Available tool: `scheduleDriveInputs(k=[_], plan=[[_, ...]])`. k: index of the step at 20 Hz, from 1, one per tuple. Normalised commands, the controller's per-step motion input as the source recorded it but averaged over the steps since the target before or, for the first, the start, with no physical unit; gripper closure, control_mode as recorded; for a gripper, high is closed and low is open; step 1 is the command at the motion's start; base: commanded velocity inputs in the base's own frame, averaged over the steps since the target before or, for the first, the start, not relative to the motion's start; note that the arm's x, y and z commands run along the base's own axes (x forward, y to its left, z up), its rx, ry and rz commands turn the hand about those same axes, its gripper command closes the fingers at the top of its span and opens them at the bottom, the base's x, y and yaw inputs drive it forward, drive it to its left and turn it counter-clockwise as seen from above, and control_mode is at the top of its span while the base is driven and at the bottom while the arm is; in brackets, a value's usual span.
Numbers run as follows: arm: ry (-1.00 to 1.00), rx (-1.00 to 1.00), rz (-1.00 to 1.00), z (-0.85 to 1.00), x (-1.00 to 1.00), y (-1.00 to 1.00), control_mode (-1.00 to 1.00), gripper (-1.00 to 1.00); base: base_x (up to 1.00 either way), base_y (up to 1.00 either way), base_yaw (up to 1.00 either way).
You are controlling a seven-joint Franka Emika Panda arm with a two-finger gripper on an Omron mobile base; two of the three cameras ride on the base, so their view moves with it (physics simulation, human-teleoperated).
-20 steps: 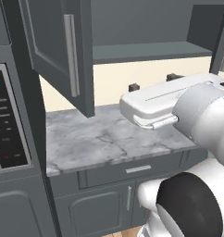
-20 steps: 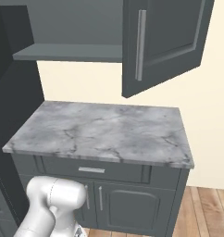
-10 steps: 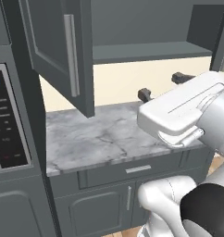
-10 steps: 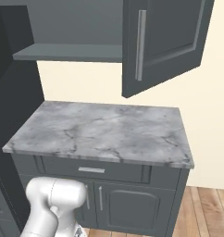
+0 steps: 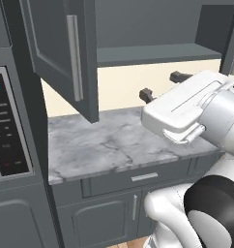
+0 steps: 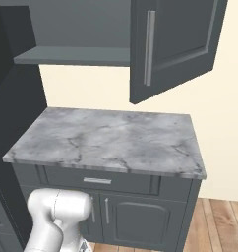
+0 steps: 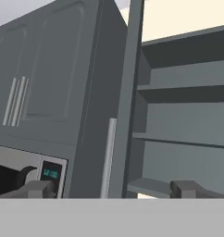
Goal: Close all open cabinet doors.
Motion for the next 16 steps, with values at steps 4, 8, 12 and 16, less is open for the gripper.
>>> scheduleDriveInputs(k=[4, 8, 12, 16], plan=[[0.0, 0.0, 0.0, 0.0, 0.24, 0.14, -1.0, -1.0, 0.0, 0.0, 0.0], [0.0, -0.01, 0.0, 0.0, 0.33, 0.0, -1.0, -1.0, 0.0, 0.0, 0.0], [0.0, 0.0, 0.0, 0.0, 0.31, 0.0, -1.0, -1.0, 0.0, 0.0, 0.0], [0.0, 0.0, 0.0, 0.0, 0.27, 0.07, -1.0, -1.0, 0.0, 0.0, 0.0]])
